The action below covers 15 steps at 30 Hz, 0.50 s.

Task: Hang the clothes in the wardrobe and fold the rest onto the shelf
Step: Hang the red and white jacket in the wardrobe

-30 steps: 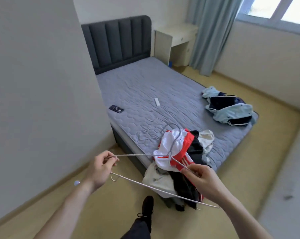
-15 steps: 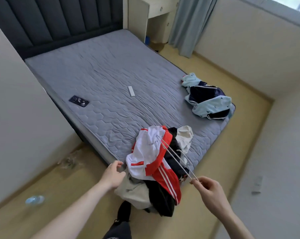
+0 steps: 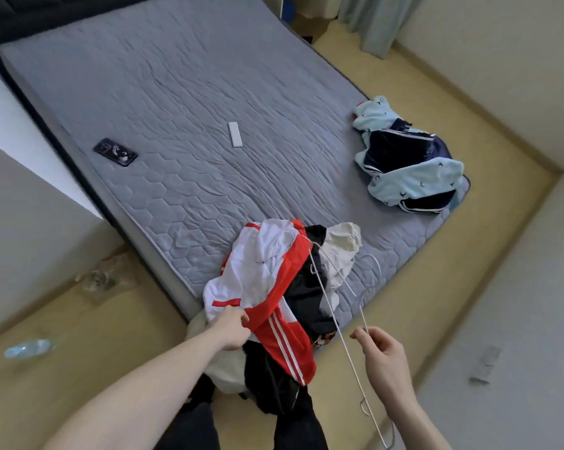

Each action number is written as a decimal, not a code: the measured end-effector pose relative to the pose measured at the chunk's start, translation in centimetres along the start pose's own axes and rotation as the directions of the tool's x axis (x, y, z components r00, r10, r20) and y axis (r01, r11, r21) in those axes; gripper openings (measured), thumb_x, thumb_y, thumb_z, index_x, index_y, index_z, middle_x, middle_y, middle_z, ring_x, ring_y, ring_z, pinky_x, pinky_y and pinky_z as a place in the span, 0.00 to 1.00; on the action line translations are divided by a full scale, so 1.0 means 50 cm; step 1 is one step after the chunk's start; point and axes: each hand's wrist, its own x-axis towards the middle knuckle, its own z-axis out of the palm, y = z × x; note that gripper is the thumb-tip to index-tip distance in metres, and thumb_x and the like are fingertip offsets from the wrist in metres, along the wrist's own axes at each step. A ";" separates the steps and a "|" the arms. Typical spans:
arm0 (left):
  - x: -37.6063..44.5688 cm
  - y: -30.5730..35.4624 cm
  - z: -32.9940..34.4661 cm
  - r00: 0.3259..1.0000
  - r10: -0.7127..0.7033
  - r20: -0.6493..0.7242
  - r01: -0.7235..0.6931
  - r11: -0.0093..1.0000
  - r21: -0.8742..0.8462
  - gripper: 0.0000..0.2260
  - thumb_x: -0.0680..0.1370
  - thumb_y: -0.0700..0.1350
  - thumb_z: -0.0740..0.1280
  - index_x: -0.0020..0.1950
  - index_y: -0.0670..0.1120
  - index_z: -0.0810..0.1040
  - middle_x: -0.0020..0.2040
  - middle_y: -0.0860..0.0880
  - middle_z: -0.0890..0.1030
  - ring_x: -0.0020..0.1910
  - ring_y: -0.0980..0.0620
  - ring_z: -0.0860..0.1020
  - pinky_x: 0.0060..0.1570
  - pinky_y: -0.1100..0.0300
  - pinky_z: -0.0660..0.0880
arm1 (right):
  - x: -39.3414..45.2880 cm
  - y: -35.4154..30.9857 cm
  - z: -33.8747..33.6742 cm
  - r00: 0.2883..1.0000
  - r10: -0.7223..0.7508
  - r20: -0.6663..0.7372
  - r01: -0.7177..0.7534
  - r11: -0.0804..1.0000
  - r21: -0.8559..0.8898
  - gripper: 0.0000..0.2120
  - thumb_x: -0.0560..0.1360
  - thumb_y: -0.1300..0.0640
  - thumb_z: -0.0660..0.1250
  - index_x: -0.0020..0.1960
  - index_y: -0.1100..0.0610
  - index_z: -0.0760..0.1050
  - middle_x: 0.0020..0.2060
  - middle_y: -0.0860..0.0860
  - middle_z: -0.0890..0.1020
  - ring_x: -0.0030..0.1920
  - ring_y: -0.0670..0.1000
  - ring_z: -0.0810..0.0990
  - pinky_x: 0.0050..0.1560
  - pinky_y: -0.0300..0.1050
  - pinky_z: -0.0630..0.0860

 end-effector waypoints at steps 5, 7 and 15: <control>0.097 0.042 0.095 0.991 -0.135 0.018 0.136 0.989 -0.052 0.21 0.73 0.50 0.65 0.67 0.58 0.78 0.78 0.52 0.63 0.73 0.47 0.70 0.72 0.53 0.68 | 0.151 0.052 -0.012 0.985 -0.019 0.173 0.026 0.999 -0.041 0.19 0.80 0.51 0.67 0.40 0.66 0.71 0.29 0.48 0.61 0.30 0.47 0.60 0.30 0.38 0.57; 0.140 0.053 0.140 0.981 -0.186 0.055 0.189 0.981 -0.051 0.23 0.74 0.51 0.65 0.69 0.60 0.77 0.83 0.53 0.54 0.79 0.46 0.61 0.76 0.50 0.63 | 0.206 0.078 -0.019 0.974 -0.021 0.227 0.036 0.997 -0.062 0.19 0.81 0.52 0.67 0.40 0.66 0.71 0.28 0.46 0.61 0.29 0.46 0.60 0.29 0.37 0.57; 0.282 0.059 0.271 0.939 -0.343 0.004 0.342 0.934 -0.101 0.33 0.77 0.45 0.57 0.83 0.55 0.56 0.84 0.49 0.38 0.83 0.45 0.43 0.81 0.49 0.49 | 0.351 0.143 -0.036 0.925 0.057 0.375 -0.041 0.998 -0.050 0.18 0.80 0.54 0.67 0.40 0.66 0.68 0.30 0.50 0.60 0.30 0.48 0.58 0.27 0.37 0.57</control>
